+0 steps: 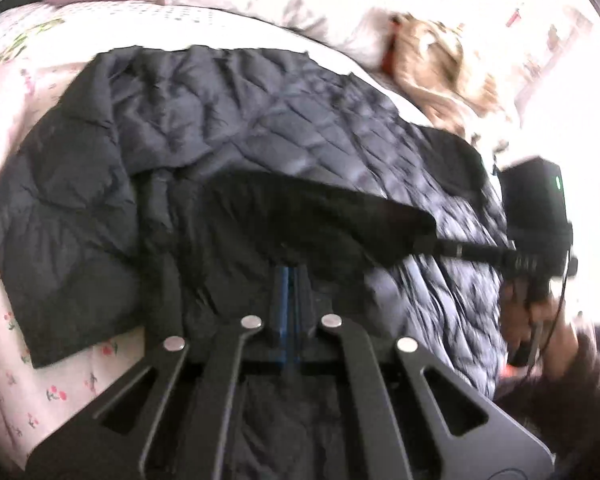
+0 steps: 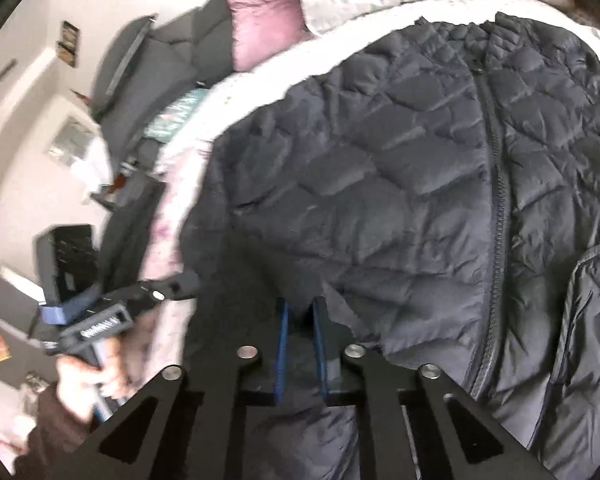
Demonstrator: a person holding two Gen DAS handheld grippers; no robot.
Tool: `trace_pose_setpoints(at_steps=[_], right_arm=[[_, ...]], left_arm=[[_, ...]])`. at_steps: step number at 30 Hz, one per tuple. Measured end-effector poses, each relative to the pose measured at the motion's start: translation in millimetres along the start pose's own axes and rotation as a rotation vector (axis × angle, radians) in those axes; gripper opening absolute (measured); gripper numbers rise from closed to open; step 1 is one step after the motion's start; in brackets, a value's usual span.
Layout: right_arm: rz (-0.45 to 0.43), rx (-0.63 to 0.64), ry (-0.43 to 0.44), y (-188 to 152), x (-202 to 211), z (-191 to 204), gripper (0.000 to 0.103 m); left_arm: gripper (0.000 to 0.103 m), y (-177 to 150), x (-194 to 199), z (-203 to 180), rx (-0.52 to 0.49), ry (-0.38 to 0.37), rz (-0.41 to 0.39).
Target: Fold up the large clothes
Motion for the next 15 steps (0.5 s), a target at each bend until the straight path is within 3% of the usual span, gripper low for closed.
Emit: trace_pose_setpoints(at_steps=[4,9,11,13,14,15], right_arm=[[0.037,0.06,0.026,-11,9,15,0.011],[0.146,0.142,0.028,-36,8,25,0.011],[0.22,0.156,0.054,-51,4,28,0.012],[0.35,0.169,0.043,-74,-1,29,0.012],[0.412,0.171,0.027,-86,-3,28,0.013],[0.458,0.178,0.006,-95,-3,28,0.014]], left_arm=[[0.002,-26,1,-2,-0.073,0.024,0.081],[0.002,-54,0,10,-0.079,0.039,0.208],[0.003,-62,1,18,-0.062,0.067,0.231],[0.004,-66,8,26,-0.046,0.109,0.226],[0.007,-67,12,30,-0.04,0.127,0.222],[0.021,-65,19,33,-0.024,0.143,0.208]])
Point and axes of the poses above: each gripper's, at about its wrist camera, not at the fingertips, and x roughly against the way its jaws point, z to its left, y to its top, the point moved 4 cm from there along -x, roughly the way its jaws point, and after that the axes turned 9 degrees about x, right-handed, at the moved point
